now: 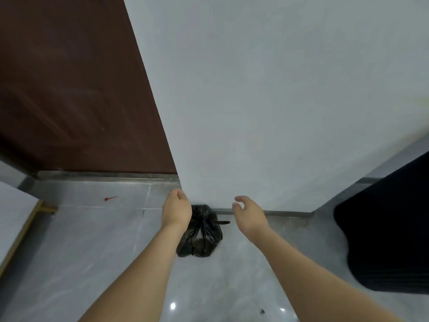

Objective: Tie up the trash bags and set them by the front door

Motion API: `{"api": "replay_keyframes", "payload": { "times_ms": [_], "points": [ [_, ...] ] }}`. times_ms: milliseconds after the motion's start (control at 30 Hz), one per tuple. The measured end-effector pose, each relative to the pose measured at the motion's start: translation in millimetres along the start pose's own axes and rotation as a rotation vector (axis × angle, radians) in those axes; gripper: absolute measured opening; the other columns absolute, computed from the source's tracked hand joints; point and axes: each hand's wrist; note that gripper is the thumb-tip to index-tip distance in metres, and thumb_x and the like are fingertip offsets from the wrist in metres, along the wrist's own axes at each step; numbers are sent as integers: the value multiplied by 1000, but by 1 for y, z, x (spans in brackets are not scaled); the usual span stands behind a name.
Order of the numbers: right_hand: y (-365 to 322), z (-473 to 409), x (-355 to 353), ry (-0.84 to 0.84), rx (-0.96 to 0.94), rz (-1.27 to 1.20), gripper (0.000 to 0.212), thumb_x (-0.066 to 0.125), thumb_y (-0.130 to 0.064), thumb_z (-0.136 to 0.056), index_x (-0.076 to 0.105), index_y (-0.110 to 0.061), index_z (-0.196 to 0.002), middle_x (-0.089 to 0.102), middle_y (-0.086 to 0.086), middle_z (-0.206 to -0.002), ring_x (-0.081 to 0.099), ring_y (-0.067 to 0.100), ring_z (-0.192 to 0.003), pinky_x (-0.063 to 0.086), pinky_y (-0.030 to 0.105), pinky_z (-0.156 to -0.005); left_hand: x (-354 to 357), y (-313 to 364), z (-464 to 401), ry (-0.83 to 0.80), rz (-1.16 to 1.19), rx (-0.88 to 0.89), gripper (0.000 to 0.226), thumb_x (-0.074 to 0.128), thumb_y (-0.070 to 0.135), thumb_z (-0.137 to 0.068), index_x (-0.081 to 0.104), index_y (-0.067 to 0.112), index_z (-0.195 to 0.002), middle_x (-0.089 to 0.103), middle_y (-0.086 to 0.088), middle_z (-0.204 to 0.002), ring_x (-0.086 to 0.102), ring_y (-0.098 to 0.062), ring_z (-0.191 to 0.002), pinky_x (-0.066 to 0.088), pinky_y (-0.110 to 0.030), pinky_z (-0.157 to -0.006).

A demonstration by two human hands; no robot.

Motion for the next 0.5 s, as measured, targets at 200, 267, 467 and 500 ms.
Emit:
{"api": "replay_keyframes", "payload": {
  "times_ms": [200, 267, 467, 500],
  "points": [
    [-178, 149, -162, 38, -216, 243, 45, 37, -26, -102, 40, -7, -143, 41, 8, -149, 39, 23, -136, 28, 31, -112, -147, 216, 124, 67, 41, 153, 26, 28, 12, -96, 52, 3, -89, 50, -2, -85, 51, -30, -80, 37, -34, -59],
    [-228, 198, -210, 56, -293, 352, 48, 33, -27, -103, 35, -3, -145, 34, 12, -153, 29, 24, -142, 19, 30, -116, -197, 274, 167, 74, 2, 248, 31, 28, 20, -100, 56, 7, -102, 58, -3, -96, 55, -28, -95, 36, -31, -69],
    [-317, 294, -298, 234, -500, 609, 55, 28, -31, -104, 22, -2, -149, 21, 15, -158, 16, 27, -147, 10, 36, -119, -303, 360, 252, 260, -456, 667, 43, 30, 21, -103, 37, 1, -141, 43, -15, -145, 37, -30, -135, 22, -43, -113],
    [-323, 302, -305, 259, -519, 629, 54, 28, -31, -103, 23, -2, -149, 22, 15, -158, 16, 28, -146, 11, 37, -119, -311, 364, 256, 265, -572, 725, 46, 30, 22, -103, 32, 1, -144, 38, -15, -149, 32, -29, -138, 19, -45, -115]
  ]
}}
Point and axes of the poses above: each hand's wrist, its own z-axis away from the middle knuckle, its own x-axis out of the palm, y = z × x
